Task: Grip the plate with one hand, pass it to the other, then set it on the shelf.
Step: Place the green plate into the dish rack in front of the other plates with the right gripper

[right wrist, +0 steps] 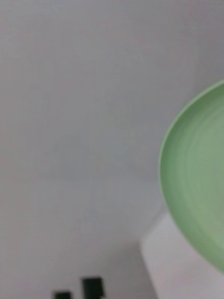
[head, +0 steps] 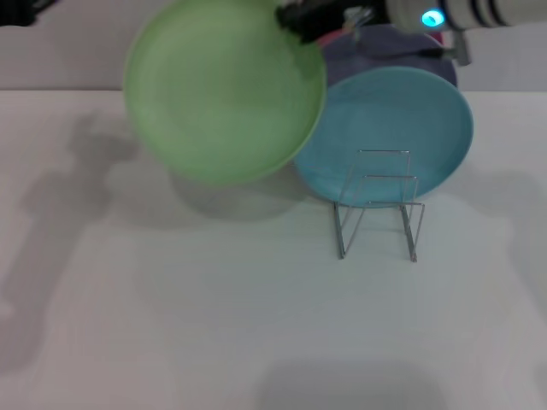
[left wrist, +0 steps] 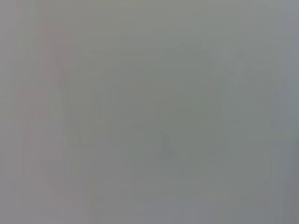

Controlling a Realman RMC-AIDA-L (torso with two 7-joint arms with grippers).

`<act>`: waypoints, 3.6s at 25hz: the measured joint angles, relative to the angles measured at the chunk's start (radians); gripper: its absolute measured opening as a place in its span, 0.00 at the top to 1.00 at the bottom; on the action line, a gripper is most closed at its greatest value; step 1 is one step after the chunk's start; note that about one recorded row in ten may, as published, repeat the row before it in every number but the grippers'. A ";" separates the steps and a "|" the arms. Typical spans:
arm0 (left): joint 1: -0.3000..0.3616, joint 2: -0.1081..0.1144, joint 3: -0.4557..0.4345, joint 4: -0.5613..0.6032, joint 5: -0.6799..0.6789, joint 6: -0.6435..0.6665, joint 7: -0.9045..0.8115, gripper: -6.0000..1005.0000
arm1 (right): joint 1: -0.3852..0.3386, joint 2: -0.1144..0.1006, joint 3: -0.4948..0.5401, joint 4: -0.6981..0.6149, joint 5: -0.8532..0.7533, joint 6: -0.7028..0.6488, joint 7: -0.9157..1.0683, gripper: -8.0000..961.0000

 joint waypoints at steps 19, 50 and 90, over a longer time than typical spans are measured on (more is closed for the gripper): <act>0.012 0.002 0.216 -0.239 0.004 0.483 -0.067 0.19 | -0.586 0.003 -0.071 0.054 1.238 0.027 -1.471 0.96; -0.229 -0.005 0.635 -1.258 0.243 1.643 -0.762 0.20 | -0.611 0.004 0.183 -0.114 1.158 0.370 -1.781 0.97; -0.227 -0.008 0.709 -1.247 0.245 1.619 -0.765 0.20 | -0.607 0.014 0.205 -0.308 1.122 0.375 -2.125 0.95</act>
